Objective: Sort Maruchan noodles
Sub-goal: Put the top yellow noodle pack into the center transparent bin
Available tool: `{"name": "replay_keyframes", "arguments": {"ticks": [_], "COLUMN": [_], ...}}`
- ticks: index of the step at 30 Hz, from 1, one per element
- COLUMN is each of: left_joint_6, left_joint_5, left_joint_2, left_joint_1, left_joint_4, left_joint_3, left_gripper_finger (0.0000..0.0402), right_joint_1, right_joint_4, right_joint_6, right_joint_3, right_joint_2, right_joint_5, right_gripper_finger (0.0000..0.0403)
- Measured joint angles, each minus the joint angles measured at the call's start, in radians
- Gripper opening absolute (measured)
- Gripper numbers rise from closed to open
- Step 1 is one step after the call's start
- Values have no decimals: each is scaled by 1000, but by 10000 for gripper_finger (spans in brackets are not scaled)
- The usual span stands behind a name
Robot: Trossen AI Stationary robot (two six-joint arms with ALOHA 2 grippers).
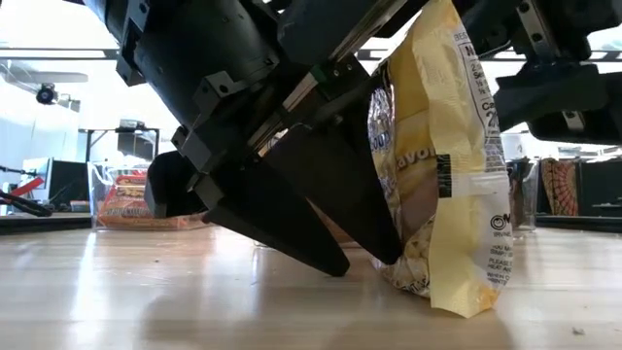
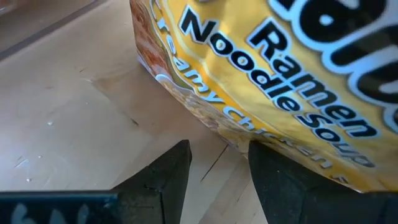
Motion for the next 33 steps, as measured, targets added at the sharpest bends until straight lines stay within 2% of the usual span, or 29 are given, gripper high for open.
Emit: {"name": "replay_keyframes", "arguments": {"ticks": [16,33], "left_joint_6": [51,76], "left_joint_5": [-21,-47], "left_joint_2": [7,10], "left_joint_1": [51,86], "left_joint_4": [58,115], "left_joint_3": [-1,-2], "left_gripper_finger": [153,153], "right_joint_1": [-31,-65], "right_joint_4": [23,-102], "right_joint_6": [-15,-86], "right_joint_3": [13,34], "right_joint_2": [-9,-9], "right_joint_5": [-13,-14], "right_gripper_finger": [250,251]}}
